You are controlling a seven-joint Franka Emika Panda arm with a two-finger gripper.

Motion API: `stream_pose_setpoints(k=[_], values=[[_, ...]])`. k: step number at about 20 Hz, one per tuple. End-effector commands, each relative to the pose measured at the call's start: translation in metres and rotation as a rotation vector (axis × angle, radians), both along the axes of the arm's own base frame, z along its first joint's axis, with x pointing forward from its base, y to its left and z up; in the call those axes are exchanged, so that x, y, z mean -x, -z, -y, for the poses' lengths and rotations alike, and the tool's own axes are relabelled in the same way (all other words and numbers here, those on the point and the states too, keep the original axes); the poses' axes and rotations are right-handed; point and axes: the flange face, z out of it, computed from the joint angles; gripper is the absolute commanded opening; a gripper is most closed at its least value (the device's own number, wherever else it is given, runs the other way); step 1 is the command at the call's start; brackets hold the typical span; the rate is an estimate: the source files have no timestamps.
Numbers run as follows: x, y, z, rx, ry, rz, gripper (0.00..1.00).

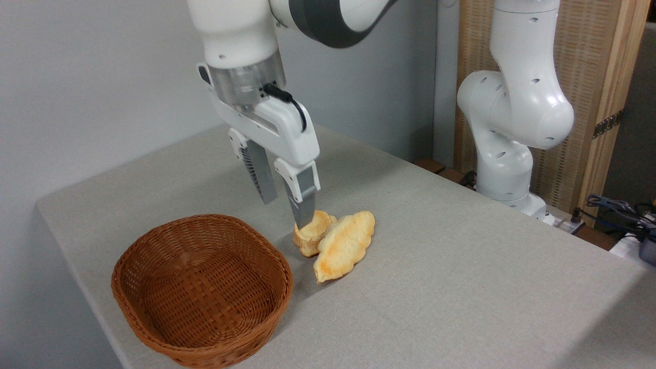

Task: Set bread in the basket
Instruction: 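Lower the gripper onto the croissant and close the fingers around it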

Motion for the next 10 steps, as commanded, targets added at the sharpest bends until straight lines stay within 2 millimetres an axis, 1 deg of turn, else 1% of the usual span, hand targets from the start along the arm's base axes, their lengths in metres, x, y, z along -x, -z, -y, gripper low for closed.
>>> stream_pose_setpoints(k=[1,4,7,10], values=[[0.017,0.021,-0.006,0.006,-0.005,-0.047,1.0],[0.026,0.047,-0.008,-0.012,0.001,-0.103,1.0],[0.035,0.061,-0.01,-0.048,0.014,-0.133,1.0],[0.039,0.07,-0.01,-0.05,0.017,-0.153,1.0]])
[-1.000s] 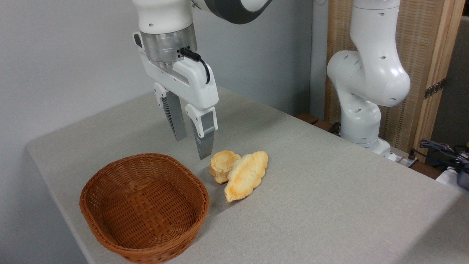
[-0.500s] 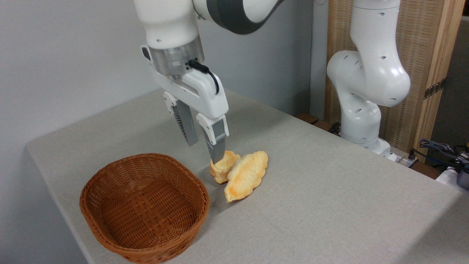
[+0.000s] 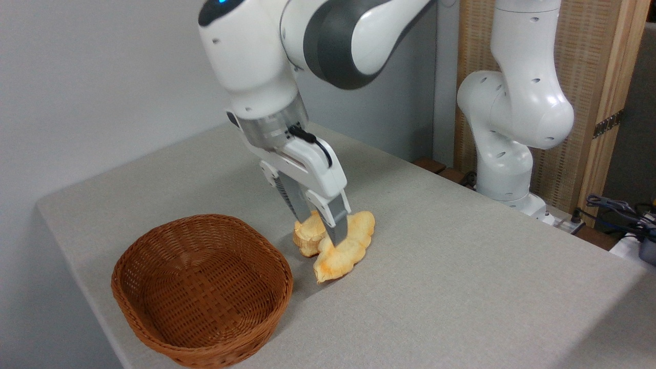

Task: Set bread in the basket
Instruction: 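Lower the gripper onto the croissant and close the fingers around it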

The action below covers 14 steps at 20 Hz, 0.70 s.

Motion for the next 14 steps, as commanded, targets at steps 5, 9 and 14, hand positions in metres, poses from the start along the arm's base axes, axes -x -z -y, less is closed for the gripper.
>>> stream_pose_setpoints(k=[5,9,14], values=[[0.025,0.035,-0.004,-0.013,0.015,-0.059,1.0],[0.03,0.055,-0.002,-0.046,0.038,-0.091,1.0],[0.029,0.06,0.001,-0.047,0.045,-0.092,0.73]])
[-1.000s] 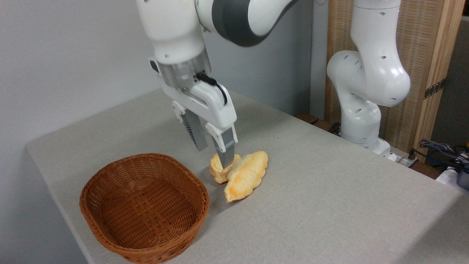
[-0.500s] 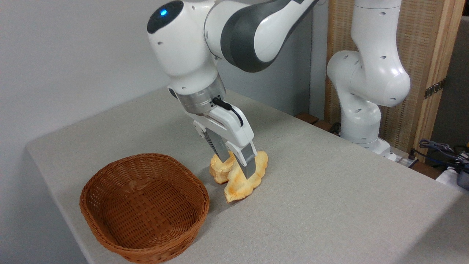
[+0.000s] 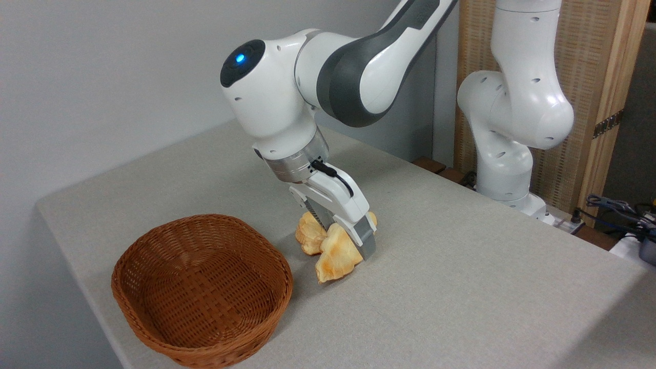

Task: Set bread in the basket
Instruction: 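Lower the gripper onto the croissant and close the fingers around it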

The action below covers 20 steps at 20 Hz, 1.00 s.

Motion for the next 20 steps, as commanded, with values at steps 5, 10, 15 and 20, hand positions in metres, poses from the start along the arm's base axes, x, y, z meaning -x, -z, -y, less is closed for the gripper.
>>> stream_pose_setpoints(k=[5,10,15,20], values=[[0.0028,0.0008,0.0011,-0.005,0.032,0.017,0.19],[0.0029,0.0008,0.0018,-0.004,0.037,0.017,0.12],[0.0032,0.0001,0.0018,-0.003,0.039,0.017,0.12],[0.0032,0.0002,0.0018,-0.003,0.039,0.017,0.12]])
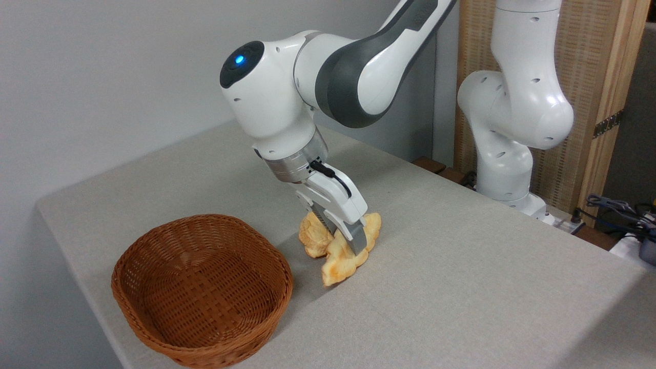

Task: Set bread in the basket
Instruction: 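Lower the gripper onto the croissant and close the fingers around it, then lift the held croissant and carry it over the wicker basket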

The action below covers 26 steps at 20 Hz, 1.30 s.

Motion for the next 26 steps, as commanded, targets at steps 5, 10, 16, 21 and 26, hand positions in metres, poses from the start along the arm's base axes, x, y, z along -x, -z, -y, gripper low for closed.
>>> stream_pose_setpoints(k=[5,10,16,21,26], values=[[0.003,-0.002,-0.001,-0.005,0.026,0.016,0.12],[-0.006,-0.039,-0.006,0.003,0.024,0.076,0.16],[-0.024,-0.091,-0.008,0.022,0.016,0.193,0.17],[-0.039,-0.106,-0.004,0.052,0.023,0.291,0.24],[-0.063,-0.119,0.0,0.102,-0.006,0.485,0.29]])
